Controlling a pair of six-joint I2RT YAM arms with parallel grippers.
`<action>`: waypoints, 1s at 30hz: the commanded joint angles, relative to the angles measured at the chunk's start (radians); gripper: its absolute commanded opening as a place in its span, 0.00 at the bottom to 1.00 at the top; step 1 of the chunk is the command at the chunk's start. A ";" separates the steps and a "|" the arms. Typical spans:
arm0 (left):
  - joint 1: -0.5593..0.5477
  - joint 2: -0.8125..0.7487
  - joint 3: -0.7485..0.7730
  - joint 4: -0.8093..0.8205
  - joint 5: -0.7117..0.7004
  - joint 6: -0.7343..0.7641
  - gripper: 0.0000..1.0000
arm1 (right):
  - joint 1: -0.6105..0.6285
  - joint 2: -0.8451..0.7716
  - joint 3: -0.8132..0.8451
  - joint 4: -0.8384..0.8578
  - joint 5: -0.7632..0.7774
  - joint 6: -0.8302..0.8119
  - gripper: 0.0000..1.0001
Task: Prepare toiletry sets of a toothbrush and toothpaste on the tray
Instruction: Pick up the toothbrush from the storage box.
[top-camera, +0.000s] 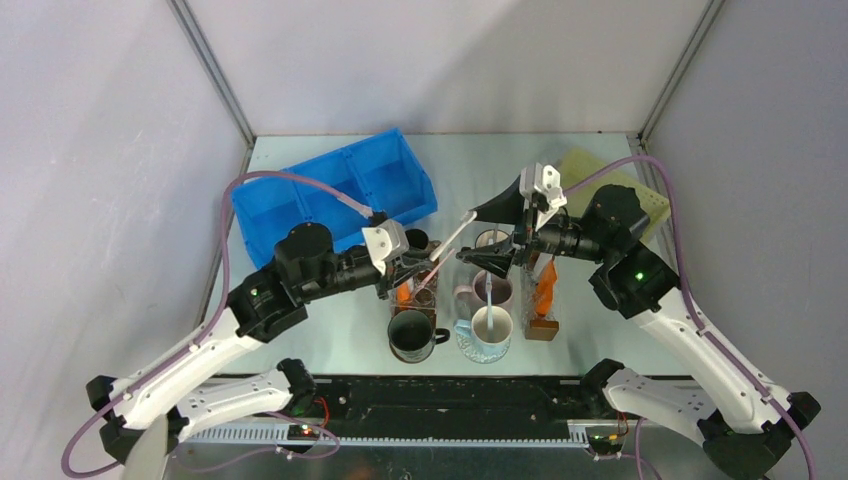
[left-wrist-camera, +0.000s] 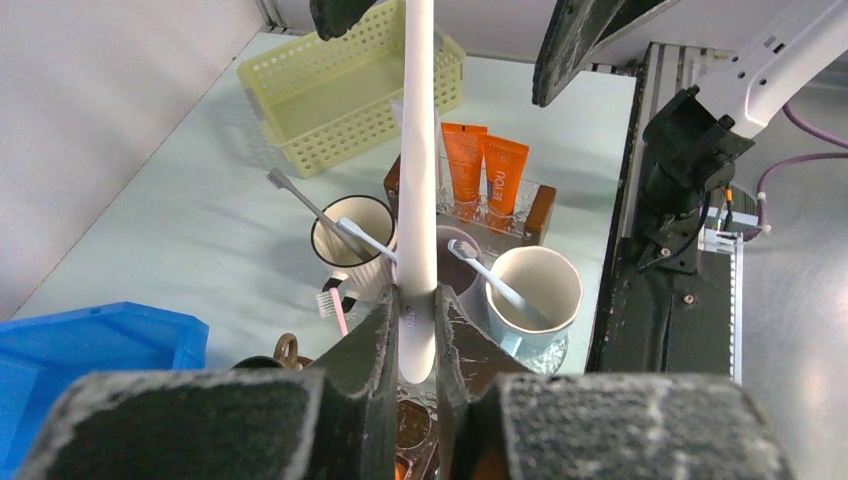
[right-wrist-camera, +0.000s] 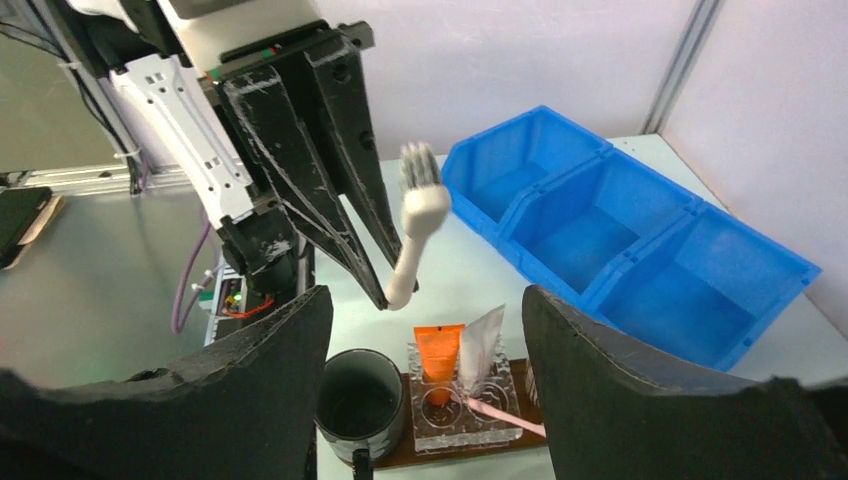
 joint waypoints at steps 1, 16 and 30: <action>-0.016 0.010 0.046 -0.023 0.021 0.054 0.00 | 0.010 -0.004 0.045 0.066 -0.079 0.003 0.70; -0.039 0.032 0.069 -0.078 0.025 0.101 0.00 | 0.009 -0.004 0.045 0.043 -0.119 0.014 0.17; -0.038 -0.029 0.047 -0.124 -0.174 0.137 0.86 | -0.003 -0.083 -0.069 0.075 0.030 0.019 0.00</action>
